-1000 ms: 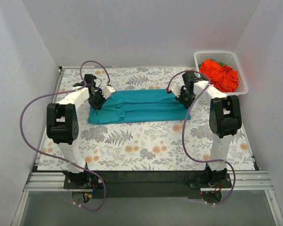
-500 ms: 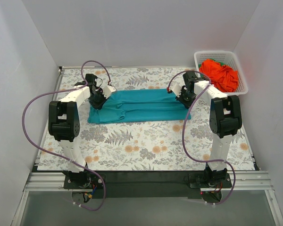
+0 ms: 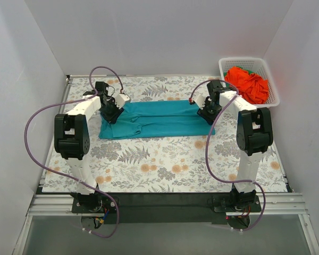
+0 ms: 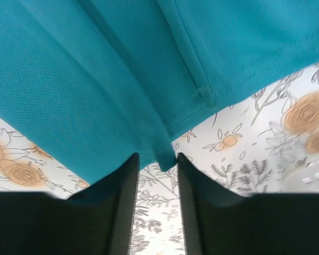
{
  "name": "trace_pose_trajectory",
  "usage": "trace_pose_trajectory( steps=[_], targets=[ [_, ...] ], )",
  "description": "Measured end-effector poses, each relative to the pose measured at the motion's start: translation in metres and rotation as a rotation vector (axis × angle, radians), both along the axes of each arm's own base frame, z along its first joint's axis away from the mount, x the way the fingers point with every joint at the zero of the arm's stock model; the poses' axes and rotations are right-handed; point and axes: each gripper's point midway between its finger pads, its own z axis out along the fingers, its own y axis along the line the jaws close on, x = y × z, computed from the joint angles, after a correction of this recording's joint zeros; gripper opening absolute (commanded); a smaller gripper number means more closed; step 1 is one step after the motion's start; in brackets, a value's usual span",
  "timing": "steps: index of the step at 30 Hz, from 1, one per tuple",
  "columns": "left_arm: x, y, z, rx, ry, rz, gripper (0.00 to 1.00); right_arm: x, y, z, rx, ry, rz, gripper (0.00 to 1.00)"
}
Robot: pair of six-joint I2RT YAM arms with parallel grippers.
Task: Fold and stack the t-shirts
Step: Fold the tshirt
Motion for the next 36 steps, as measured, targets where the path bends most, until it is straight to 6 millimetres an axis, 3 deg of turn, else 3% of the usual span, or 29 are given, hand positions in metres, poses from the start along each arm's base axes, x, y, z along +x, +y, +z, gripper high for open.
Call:
trace_pose_trajectory(
  steps=[1, 3, 7, 11, 13, 19, 22, 28, 36],
  targets=[
    [0.0, 0.0, 0.002, -0.012, 0.005, 0.013, 0.45, 0.0, -0.001, 0.0, 0.004, 0.004, -0.01, 0.55],
    [0.001, 0.003, 0.009, -0.051, 0.016, 0.048, 0.49, -0.002, -0.005, 0.002, 0.025, 0.017, -0.041, 0.61],
    [-0.001, 0.035, 0.026, -0.168, 0.038, 0.184, 0.51, -0.003, -0.023, 0.016, 0.099, 0.039, -0.15, 0.6],
    [-0.023, 0.074, 0.038, -0.26, 0.067, 0.343, 0.52, -0.014, -0.04, 0.038, 0.216, 0.063, -0.286, 0.55],
    [-0.038, 0.08, 0.042, -0.305, 0.086, 0.399, 0.53, -0.025, -0.04, 0.046, 0.273, 0.085, -0.339, 0.55],
    [-0.066, 0.058, 0.033, -0.427, 0.19, 0.467, 0.61, -0.056, -0.016, 0.038, 0.385, 0.231, -0.423, 0.56],
    [-0.074, 0.05, 0.026, -0.464, 0.235, 0.497, 0.61, -0.057, -0.009, 0.031, 0.417, 0.281, -0.462, 0.58],
    [-0.074, 0.043, 0.021, -0.506, 0.262, 0.536, 0.62, -0.058, -0.016, 0.008, 0.423, 0.361, -0.562, 0.61],
    [-0.073, 0.04, 0.008, -0.532, 0.303, 0.56, 0.58, -0.058, -0.016, 0.002, 0.428, 0.377, -0.594, 0.6]
  ],
)
